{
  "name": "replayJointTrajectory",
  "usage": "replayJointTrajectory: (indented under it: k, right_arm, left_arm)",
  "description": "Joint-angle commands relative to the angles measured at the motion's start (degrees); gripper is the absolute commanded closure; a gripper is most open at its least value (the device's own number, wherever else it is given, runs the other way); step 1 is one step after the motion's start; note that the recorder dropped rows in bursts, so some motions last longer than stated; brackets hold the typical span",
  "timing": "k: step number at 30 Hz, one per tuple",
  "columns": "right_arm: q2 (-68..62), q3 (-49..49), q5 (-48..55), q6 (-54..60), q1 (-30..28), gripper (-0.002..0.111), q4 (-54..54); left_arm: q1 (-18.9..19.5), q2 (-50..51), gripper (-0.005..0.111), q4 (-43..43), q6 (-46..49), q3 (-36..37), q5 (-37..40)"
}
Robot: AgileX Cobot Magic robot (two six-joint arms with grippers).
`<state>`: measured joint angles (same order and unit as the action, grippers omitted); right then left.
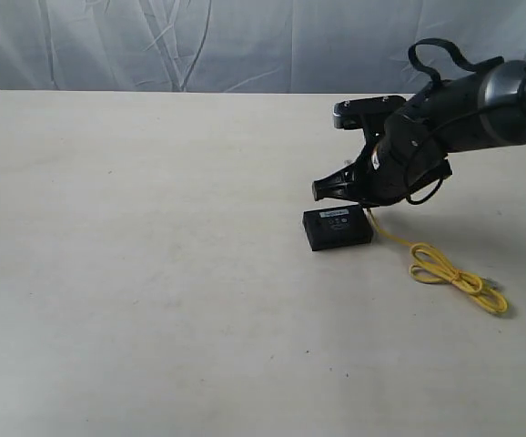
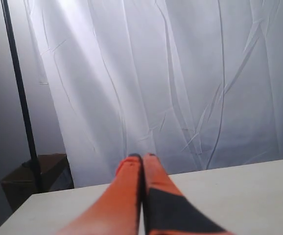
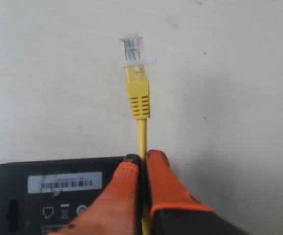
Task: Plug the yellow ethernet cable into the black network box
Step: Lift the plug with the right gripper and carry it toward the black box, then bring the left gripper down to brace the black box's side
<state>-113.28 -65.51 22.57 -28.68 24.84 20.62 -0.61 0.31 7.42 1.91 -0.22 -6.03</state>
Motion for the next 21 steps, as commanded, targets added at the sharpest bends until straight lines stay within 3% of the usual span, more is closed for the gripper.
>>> replayJointTrajectory:
  k: [1, 7, 11, 15, 21]
  right_arm:
    - [-1.3, -1.7, 1.2, 0.5, -0.4, 0.109, 2.0]
    - [-1.3, -1.7, 1.2, 6.6, 2.0, 0.109, -3.3]
    - [-1.3, -1.7, 0.8, 8.7, 4.8, 0.109, -8.7]
    - [-1.3, -1.7, 0.8, 10.0, 7.7, 0.109, -10.6]
    - [-0.3, -1.7, -0.9, 10.4, 8.9, 0.109, -10.7]
  left_arm:
    - [0.1, -0.3, 0.107, -0.5, -3.9, 0.2, -1.8]
    - [0.1, -0.3, 0.107, -0.7, -4.8, 0.2, -1.7]
    - [0.1, -0.3, 0.107, -6.2, -6.0, 0.2, -0.6]
    - [0.1, -0.2, 0.107, -7.4, -6.0, -0.2, 5.1]
    - [0.0, 7.1, 0.107, -8.9, -6.0, -7.2, 11.1]
